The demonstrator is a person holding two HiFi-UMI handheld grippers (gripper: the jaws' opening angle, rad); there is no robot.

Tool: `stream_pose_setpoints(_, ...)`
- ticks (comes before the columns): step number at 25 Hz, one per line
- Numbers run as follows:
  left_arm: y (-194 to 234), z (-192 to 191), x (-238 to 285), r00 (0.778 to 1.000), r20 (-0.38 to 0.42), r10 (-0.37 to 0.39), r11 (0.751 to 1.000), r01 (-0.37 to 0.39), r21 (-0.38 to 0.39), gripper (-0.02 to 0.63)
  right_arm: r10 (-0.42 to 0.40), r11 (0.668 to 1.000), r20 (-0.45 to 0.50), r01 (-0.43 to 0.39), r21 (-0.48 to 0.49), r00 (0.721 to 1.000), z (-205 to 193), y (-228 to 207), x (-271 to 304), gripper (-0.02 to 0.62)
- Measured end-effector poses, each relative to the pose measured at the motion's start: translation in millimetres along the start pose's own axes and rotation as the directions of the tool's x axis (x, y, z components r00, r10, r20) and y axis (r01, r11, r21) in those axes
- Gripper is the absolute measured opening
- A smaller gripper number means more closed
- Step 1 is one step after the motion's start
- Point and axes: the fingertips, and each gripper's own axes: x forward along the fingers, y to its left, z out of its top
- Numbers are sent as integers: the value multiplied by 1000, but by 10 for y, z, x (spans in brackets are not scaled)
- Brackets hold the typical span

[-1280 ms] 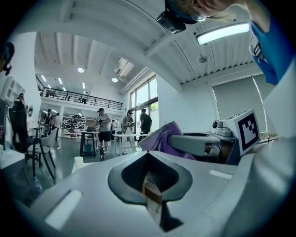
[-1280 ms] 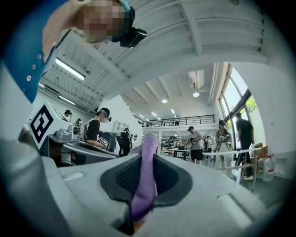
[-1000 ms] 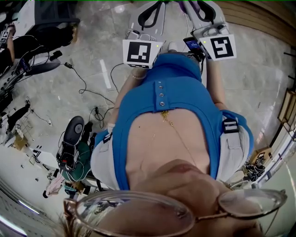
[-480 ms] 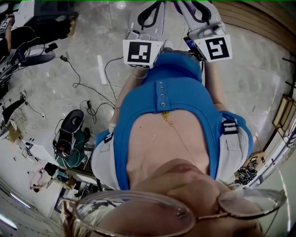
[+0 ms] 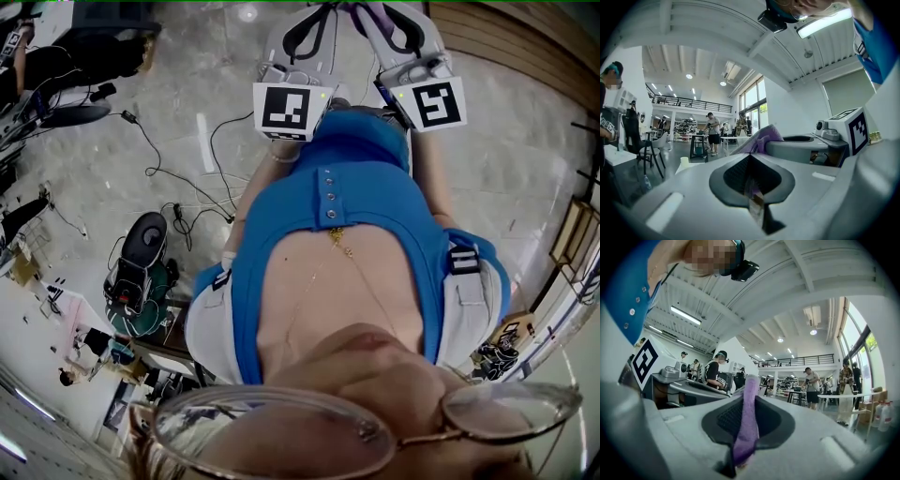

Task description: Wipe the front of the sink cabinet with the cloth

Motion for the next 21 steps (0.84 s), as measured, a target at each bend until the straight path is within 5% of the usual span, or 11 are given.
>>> stream_pose_setpoints(21, -50, -62, -116, 1000, -14, -9, 1000, 9, 6, 2, 1, 1000, -18, -2, -11, 1000, 10, 110, -84, 51)
